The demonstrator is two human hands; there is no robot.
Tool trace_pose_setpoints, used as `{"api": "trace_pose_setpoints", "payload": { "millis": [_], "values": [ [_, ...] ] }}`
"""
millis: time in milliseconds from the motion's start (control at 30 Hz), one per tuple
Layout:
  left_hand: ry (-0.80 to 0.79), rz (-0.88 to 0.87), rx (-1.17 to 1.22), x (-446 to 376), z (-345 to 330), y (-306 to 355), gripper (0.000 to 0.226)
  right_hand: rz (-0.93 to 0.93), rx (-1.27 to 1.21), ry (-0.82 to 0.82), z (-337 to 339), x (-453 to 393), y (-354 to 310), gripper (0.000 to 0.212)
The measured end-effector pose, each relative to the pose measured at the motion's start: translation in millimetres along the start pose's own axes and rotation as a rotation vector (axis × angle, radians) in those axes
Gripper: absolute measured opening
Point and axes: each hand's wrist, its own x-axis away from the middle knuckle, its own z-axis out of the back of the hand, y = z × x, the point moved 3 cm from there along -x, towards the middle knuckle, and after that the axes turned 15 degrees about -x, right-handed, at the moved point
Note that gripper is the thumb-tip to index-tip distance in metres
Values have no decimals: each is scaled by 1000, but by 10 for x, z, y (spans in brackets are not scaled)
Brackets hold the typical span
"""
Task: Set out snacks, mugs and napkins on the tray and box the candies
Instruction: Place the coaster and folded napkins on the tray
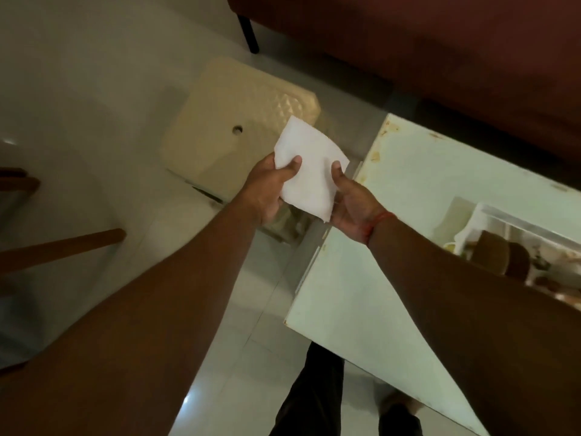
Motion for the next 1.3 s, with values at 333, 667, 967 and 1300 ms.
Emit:
{"api": "trace_pose_setpoints", "payload": {
  "millis": [333,667,967,1300],
  "values": [
    [-60,77,-83,480,-1450,-268,20,415,269,243,1197,1092,-593,31],
    [-273,27,-348,916,-2443,-351,12,440,218,222,2083,2199,-953,37],
    [-295,37,-331,1135,-2838,-451,14,346,-2,253,2441,2489,-938,38],
    [-421,-9,-370,1174,-2792,-386,33,432,221,157,2522,2582,-1019,21]
  ]
}}
